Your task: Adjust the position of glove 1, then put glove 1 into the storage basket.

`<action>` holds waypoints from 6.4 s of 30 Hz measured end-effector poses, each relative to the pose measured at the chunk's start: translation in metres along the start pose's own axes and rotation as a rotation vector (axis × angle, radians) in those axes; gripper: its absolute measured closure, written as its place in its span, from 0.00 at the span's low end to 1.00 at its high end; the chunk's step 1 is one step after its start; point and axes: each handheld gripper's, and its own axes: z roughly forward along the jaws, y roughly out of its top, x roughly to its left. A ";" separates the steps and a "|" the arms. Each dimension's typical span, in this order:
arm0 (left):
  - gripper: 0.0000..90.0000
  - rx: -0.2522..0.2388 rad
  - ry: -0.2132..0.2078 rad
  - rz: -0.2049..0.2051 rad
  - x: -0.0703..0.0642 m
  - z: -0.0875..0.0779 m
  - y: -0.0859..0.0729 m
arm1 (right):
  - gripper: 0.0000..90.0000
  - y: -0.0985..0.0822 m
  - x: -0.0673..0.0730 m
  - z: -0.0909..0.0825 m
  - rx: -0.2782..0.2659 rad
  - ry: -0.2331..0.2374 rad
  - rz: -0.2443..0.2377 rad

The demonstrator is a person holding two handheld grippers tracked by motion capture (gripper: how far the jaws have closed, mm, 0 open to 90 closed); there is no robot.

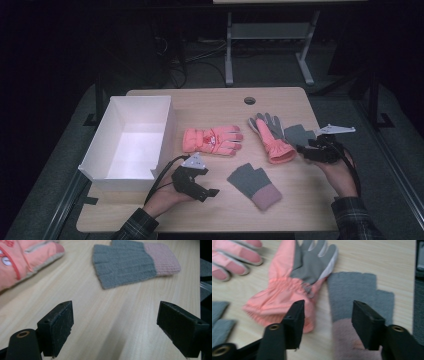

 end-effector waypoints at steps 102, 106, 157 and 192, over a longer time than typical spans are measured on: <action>0.15 0.068 0.040 0.066 0.000 0.008 -0.007 | 0.96 -0.001 0.071 -0.039 -0.005 0.237 -0.079; 0.15 0.069 0.041 0.070 -0.001 0.009 -0.007 | 0.96 -0.004 0.086 -0.034 0.017 0.264 -0.105; 0.67 0.045 0.009 0.064 -0.011 0.000 0.001 | 1.00 -0.030 0.096 -0.017 0.076 0.231 -0.179; 1.00 0.112 -0.054 0.043 -0.027 0.044 0.022 | 1.00 -0.051 0.104 -0.006 0.208 0.388 -0.253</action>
